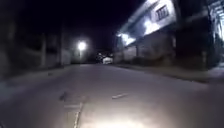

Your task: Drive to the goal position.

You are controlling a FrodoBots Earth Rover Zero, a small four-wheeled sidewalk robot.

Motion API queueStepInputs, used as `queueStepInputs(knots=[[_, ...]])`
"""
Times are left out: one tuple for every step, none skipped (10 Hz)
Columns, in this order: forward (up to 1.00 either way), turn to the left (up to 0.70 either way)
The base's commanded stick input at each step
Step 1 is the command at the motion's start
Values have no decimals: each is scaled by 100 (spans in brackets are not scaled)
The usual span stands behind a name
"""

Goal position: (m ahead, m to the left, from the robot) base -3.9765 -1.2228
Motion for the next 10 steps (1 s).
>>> queueStepInputs(knots=[[100, 0], [100, 0], [100, 0], [100, 0], [100, 0], [100, 0], [100, 0], [100, 0], [100, 0], [100, 0]])
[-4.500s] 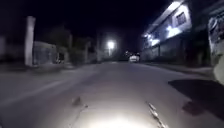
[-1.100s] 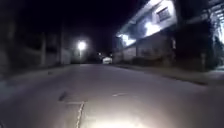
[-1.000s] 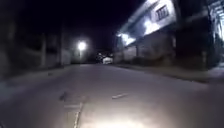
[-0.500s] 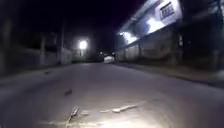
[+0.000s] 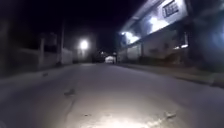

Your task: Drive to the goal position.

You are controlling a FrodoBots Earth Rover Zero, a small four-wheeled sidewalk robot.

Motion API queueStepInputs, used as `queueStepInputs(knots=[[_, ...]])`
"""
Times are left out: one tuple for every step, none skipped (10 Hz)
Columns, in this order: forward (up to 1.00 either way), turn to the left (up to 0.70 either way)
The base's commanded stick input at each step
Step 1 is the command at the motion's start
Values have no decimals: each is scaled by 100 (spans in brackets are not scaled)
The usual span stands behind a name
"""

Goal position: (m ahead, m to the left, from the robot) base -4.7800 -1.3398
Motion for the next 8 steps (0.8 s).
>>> queueStepInputs(knots=[[100, 0], [100, -10], [100, -29], [100, -40], [100, -40], [100, -40], [100, -40], [100, -40]])
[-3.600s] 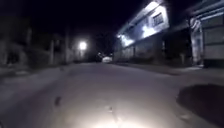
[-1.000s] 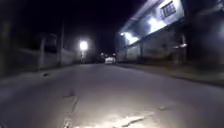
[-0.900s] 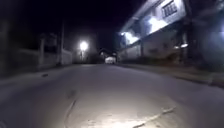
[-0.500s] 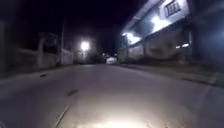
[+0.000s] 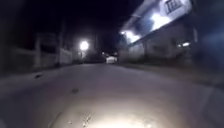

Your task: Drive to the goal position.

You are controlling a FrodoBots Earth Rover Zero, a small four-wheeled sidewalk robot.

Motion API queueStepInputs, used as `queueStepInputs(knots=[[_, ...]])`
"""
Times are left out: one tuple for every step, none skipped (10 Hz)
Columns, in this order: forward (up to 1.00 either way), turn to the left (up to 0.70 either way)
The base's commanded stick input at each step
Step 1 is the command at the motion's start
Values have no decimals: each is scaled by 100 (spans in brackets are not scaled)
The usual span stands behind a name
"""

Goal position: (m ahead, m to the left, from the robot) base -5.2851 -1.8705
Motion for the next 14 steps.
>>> queueStepInputs(knots=[[100, -28], [100, -10], [100, 0], [100, 0], [100, 0], [100, 0], [100, 0], [100, 0], [100, 0], [100, 0], [100, 0], [100, 0], [100, 0], [100, 0]])
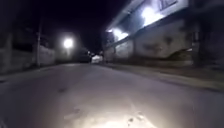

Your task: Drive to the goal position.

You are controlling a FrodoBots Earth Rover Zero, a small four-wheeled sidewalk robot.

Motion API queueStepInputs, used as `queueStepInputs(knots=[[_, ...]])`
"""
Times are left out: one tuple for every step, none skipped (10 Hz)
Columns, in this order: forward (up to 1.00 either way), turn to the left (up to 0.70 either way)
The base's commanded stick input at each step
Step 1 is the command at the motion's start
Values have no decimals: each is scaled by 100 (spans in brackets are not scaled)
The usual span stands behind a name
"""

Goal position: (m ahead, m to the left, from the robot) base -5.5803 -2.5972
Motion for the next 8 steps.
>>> queueStepInputs(knots=[[100, 0], [100, 0], [100, 0], [100, 0], [100, 0], [100, 0], [100, 0], [100, 0]])
